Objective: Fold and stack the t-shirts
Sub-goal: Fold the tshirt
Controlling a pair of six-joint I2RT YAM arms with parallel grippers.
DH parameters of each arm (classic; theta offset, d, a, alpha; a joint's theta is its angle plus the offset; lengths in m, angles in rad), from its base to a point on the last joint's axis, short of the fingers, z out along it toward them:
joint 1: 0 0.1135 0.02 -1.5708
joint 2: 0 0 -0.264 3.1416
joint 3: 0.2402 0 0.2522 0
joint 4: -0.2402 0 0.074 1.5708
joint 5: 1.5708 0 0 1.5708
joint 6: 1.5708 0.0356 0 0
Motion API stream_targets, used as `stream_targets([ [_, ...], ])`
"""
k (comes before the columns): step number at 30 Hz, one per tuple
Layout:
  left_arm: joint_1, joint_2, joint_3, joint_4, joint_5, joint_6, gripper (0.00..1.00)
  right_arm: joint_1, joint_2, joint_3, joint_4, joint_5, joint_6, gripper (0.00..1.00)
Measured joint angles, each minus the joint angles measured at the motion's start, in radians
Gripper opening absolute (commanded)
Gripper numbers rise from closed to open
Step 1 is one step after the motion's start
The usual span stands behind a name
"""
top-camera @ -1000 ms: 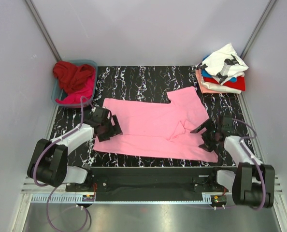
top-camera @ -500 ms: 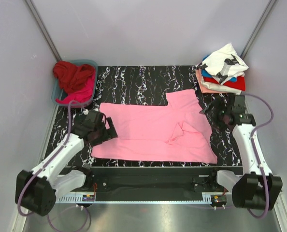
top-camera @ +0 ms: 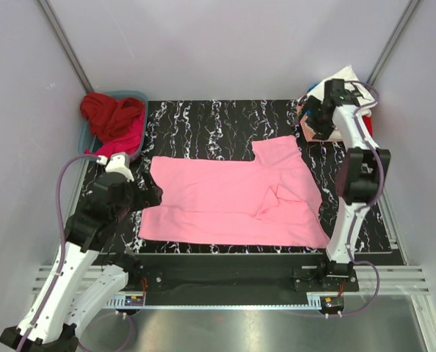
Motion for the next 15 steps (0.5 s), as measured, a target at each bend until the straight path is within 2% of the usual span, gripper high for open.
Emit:
stream_targets([
  [4,0.011,-0.024,-0.005,0.014,0.0,0.025,0.99,0.05,0.253,0.307,-0.103,0.055,-0.032,0.94],
  [8,0.022,0.018,-0.009,0.021,0.002,0.032,0.99,0.093,0.437,0.524,-0.183,0.111,-0.046,0.91],
  [11,0.027,0.04,-0.01,0.023,0.002,0.035,0.99,0.106,0.53,0.619,-0.227,0.143,-0.056,0.89],
  [14,0.034,0.036,-0.011,0.025,0.002,0.039,0.99,0.103,0.582,0.647,-0.251,0.174,-0.066,0.86],
  [15,0.038,0.032,-0.013,0.028,0.003,0.04,0.99,0.102,0.584,0.658,-0.254,0.175,-0.068,0.77],
])
